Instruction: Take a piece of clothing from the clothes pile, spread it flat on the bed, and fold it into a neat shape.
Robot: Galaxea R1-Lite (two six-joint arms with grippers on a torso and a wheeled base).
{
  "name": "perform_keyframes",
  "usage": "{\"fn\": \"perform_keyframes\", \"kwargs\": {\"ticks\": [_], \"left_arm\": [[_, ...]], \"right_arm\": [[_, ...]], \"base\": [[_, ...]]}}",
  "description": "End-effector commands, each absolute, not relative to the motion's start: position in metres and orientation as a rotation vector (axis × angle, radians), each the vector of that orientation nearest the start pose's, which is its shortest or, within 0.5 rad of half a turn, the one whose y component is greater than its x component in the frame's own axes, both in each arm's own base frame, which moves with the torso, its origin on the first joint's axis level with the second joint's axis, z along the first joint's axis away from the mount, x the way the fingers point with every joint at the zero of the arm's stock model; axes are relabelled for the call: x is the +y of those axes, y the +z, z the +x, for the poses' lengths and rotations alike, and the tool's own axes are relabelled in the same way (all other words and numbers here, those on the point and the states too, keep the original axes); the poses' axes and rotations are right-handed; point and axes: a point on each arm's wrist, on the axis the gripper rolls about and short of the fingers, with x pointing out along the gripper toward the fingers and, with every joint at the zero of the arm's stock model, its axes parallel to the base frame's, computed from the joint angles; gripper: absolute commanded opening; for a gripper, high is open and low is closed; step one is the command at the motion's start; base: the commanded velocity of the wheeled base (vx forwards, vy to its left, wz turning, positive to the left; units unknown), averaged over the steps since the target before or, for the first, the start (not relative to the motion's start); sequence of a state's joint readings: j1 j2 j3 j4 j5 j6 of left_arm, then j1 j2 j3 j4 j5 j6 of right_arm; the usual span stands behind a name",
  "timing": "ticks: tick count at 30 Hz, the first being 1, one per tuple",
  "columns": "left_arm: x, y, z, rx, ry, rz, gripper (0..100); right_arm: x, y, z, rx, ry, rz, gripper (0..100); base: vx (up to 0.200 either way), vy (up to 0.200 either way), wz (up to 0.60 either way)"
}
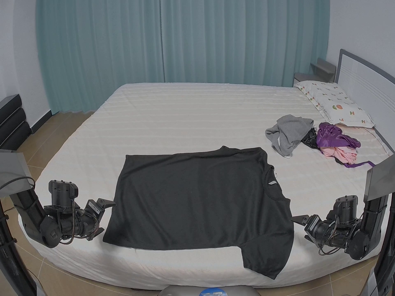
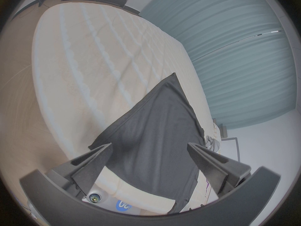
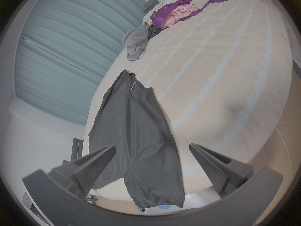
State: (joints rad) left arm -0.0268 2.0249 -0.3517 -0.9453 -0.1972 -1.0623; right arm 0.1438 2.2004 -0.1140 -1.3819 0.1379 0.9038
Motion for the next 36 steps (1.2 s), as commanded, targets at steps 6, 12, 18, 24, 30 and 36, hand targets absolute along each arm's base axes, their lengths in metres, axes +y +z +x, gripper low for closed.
{"fn": "perform_keyframes", "kwargs": {"ticks": [6, 12, 18, 24, 30, 36], "left_arm": [[-0.012, 0.009, 0.261, 0.814, 0.207, -1.015, 100], [-0.012, -0.005, 0.256, 0.874, 0.197, -0.913, 100], [-0.013, -0.013, 0.258, 0.883, 0.222, -0.847, 100], [-0.023, -0.026, 0.257, 0.912, 0.249, -0.739, 100], [-0.030, -0.030, 0.270, 0.874, 0.256, -0.706, 100], [-0.030, -0.039, 0.276, 0.864, 0.295, -0.650, 0]], "right_arm": [[0.041, -0.023, 0.225, 0.801, -0.055, 0.841, 100], [0.045, -0.031, 0.220, 0.812, -0.036, 0.828, 100], [0.045, -0.033, 0.221, 0.814, -0.039, 0.829, 100], [0.045, -0.032, 0.222, 0.812, -0.036, 0.829, 100], [0.045, -0.033, 0.222, 0.814, -0.036, 0.829, 100], [0.045, -0.034, 0.222, 0.817, -0.035, 0.822, 100]], "base": [[0.000, 0.000, 0.00], [0.000, 0.000, 0.00], [0.000, 0.000, 0.00], [0.000, 0.000, 0.00], [0.000, 0.000, 0.00], [0.000, 0.000, 0.00]]}}
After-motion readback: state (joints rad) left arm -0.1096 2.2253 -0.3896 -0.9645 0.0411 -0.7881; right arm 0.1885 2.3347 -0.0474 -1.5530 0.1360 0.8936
